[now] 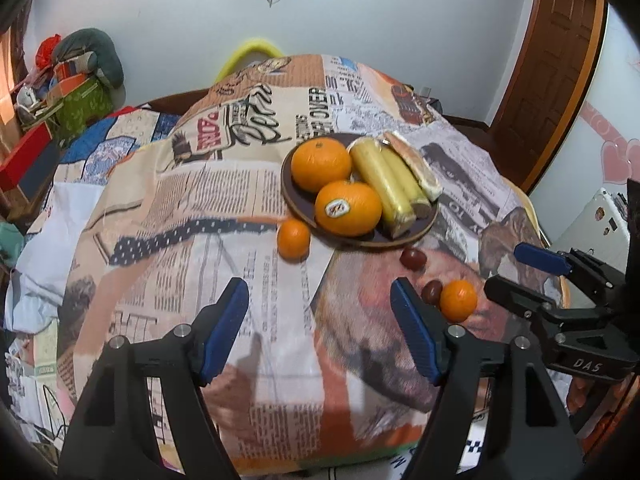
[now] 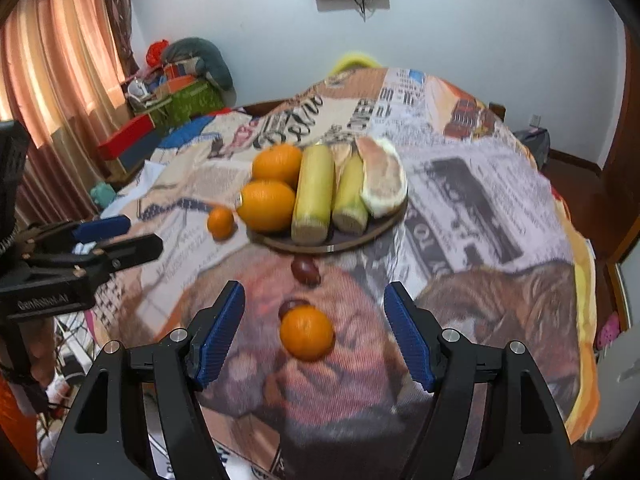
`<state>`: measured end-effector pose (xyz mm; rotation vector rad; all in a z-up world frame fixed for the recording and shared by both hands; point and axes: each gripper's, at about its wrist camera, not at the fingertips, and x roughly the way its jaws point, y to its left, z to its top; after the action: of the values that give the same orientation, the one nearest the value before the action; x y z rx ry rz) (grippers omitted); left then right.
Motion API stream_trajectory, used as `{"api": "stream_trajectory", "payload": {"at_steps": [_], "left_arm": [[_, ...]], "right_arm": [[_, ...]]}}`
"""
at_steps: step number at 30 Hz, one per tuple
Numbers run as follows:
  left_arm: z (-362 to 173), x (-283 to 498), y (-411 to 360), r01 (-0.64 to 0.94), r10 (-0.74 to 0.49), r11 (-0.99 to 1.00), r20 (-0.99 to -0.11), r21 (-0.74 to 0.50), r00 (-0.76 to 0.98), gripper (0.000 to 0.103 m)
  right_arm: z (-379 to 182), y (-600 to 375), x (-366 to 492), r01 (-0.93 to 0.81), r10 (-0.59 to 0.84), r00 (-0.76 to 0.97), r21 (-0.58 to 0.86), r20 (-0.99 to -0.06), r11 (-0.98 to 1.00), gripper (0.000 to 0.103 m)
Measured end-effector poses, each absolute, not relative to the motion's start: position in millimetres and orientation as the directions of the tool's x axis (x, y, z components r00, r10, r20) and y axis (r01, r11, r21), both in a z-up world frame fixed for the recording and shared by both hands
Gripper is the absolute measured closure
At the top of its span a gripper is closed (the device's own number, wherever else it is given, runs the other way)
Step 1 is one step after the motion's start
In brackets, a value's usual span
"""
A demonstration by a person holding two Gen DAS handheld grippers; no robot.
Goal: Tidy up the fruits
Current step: 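Open both tools, withdraw, and grasp a small mandarin with the right tool, then carry the mandarin toward the plate with the right tool while the left tool grasps another mandarin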
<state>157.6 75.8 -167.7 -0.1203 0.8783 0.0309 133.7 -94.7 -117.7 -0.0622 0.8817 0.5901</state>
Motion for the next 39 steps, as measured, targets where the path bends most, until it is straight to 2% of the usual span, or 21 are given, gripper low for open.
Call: {"api": "stream_trajectory", "payload": {"at_steps": [8,11,13,15,17,34,37,39], "left_arm": [[-188.1,152.7,83.7,-0.099,-0.030,0.989,-0.797,-0.113,0.604,0.030],[-193.8,152.9,86.1,-0.103,-0.034,0.988,-0.803,-0.118,0.595,0.030],[-196.7,154.0,86.6,-0.104,-0.033,0.988,-0.807,-0.116,0.590,0.030],[-199.6,155.8,87.5,-0.106,-0.033,0.987,-0.808,-0.118,0.588,0.030],[-202.0,158.5,87.9,-0.108,-0.035,0.987,-0.810,-0.121,0.586,0.030],[-208.9,208.5,98.9,-0.117,0.000,0.989,-0.797,-0.089,0.604,0.030],[-214.2,218.0,101.7,-0.115,-0.006,0.989,-0.799,-0.095,0.601,0.040],[-218.1,224.3,103.4,-0.116,-0.008,0.989,-0.805,-0.095,0.594,0.052]], "right_arm": [[-145.5,-87.1,131.0,-0.508,0.441,0.434,0.190,-0.786,0.840,0.035],[-153.5,-86.3,133.4,-0.505,0.442,0.408,0.205,-0.799,0.838,0.044],[-156.5,-86.0,134.4,-0.506,0.444,0.395,0.213,-0.804,0.836,0.057],[-157.8,-86.3,134.3,-0.510,0.452,0.387,0.222,-0.804,0.831,0.064],[-156.7,-87.6,133.7,-0.518,0.467,0.380,0.235,-0.798,0.823,0.069],[-129.9,-109.4,164.0,-0.459,0.440,0.493,0.205,-0.750,0.865,0.069],[-130.7,-110.9,170.3,-0.451,0.433,0.501,0.202,-0.749,0.869,0.069],[-132.1,-111.8,172.4,-0.447,0.432,0.503,0.203,-0.749,0.871,0.069]]}}
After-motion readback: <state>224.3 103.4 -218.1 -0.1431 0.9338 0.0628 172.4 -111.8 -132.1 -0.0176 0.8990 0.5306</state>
